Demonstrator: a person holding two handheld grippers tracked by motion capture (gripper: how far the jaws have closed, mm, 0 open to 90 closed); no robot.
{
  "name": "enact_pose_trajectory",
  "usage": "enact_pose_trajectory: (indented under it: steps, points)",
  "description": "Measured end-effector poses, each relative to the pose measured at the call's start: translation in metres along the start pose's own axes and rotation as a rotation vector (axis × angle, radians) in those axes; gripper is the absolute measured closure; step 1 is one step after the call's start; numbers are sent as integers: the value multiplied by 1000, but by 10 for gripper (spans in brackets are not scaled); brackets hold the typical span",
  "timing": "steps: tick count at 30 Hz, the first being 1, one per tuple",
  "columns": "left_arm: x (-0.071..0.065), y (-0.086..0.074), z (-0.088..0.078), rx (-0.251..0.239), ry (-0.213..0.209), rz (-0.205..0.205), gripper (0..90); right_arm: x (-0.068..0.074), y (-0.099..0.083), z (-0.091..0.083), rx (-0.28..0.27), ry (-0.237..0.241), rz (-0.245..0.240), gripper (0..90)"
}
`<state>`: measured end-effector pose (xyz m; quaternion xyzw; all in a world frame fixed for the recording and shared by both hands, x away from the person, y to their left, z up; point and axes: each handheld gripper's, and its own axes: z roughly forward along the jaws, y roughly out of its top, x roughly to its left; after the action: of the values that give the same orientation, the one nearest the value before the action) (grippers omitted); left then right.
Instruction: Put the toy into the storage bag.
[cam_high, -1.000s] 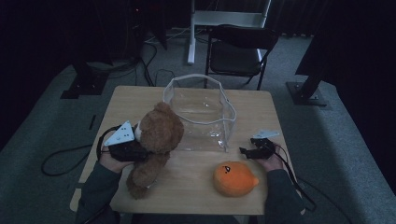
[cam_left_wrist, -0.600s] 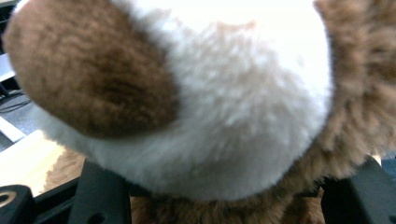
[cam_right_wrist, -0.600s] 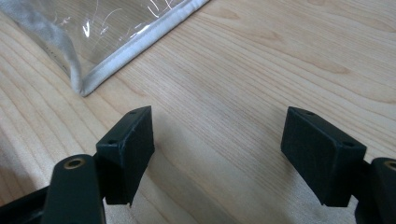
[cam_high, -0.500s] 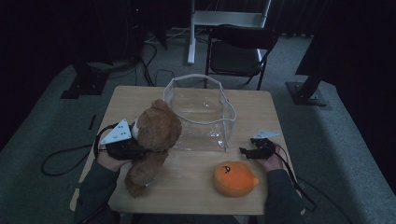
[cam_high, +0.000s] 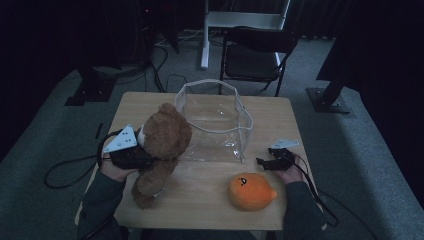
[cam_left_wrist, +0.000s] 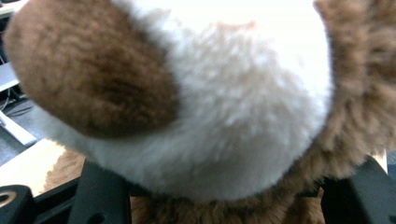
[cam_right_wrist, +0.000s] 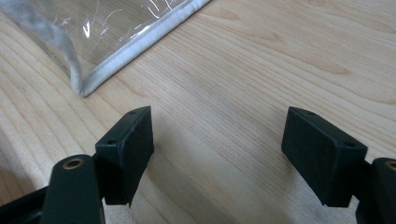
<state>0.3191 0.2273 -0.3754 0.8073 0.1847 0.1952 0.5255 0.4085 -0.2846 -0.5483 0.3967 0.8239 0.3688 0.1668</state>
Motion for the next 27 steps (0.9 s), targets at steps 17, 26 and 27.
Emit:
enact_pose_trajectory:
  steps: [17, 26, 27]
  points:
    - [8, 6, -8, -23, 17, 4, 404, 0, 0, 0, -2, 0, -2, 242]
    - [12, 10, -12, -42, 28, 3, 404, 0, 0, 0, -2, -1, -2, 242]
    - [13, 10, -12, -45, 28, 2, 404, 0, 0, 0, -1, -1, -2, 242]
